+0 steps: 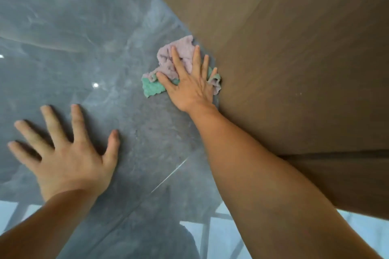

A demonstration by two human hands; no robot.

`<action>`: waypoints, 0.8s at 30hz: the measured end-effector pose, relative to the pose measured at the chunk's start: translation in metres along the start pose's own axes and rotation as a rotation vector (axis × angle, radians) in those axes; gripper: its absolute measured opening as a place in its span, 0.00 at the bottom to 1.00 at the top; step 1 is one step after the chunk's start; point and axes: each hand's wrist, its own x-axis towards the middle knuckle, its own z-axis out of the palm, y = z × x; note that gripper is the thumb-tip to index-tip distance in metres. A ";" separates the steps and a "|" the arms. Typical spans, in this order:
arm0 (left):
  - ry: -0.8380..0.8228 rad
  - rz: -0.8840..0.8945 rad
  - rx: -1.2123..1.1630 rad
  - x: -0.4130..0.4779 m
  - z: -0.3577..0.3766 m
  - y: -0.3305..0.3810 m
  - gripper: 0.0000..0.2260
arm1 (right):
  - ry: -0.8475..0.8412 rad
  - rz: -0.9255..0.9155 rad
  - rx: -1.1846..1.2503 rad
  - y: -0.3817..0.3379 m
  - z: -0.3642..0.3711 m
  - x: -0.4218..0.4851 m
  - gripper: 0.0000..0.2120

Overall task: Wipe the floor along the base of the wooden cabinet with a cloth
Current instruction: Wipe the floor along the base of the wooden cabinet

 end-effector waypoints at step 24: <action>-0.008 -0.030 -0.010 0.002 -0.004 0.004 0.40 | -0.221 0.129 0.024 -0.009 -0.020 -0.022 0.34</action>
